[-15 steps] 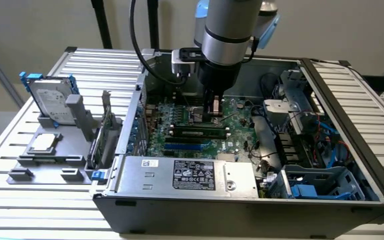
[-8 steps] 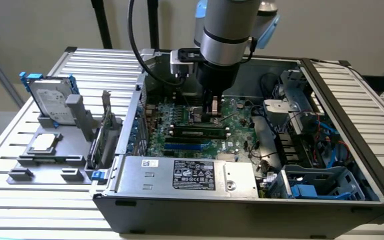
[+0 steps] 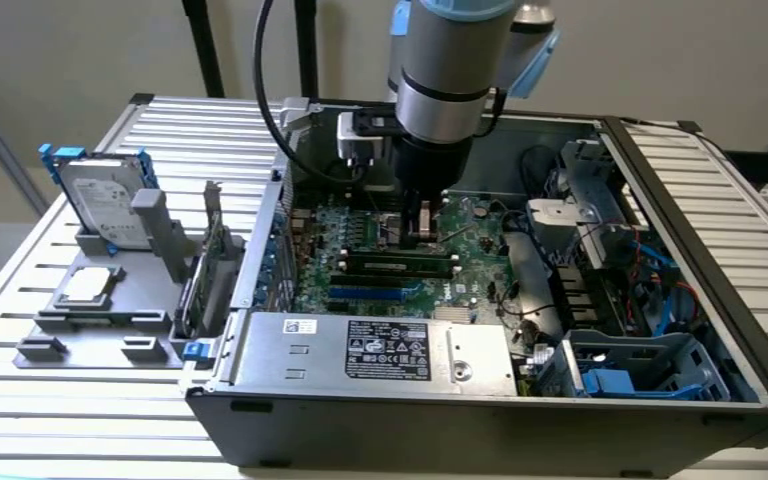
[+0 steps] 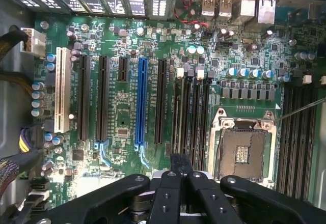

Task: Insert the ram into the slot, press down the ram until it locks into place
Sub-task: 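Press down the ram until it locks into place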

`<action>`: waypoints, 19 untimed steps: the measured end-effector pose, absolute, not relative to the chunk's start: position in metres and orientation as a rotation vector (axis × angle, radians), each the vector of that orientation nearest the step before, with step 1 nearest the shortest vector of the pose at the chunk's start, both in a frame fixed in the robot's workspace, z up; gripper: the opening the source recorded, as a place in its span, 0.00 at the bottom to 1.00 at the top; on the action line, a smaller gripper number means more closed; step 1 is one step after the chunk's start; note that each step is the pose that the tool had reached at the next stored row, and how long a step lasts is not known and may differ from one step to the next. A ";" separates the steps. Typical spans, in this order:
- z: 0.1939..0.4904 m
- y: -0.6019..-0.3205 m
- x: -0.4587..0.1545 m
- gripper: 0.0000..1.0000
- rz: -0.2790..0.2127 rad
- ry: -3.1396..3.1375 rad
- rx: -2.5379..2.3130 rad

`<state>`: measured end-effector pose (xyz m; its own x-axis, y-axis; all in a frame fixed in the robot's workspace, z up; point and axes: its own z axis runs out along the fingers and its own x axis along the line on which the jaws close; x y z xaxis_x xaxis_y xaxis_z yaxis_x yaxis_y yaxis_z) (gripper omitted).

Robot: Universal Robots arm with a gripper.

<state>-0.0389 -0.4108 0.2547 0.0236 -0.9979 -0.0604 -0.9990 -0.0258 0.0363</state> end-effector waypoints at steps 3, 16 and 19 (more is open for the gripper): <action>0.249 -0.410 -0.039 0.11 0.106 2.182 -2.236; 0.237 -0.406 -0.039 0.11 0.099 2.186 -2.240; 0.235 -0.405 -0.039 0.11 0.096 2.187 -2.241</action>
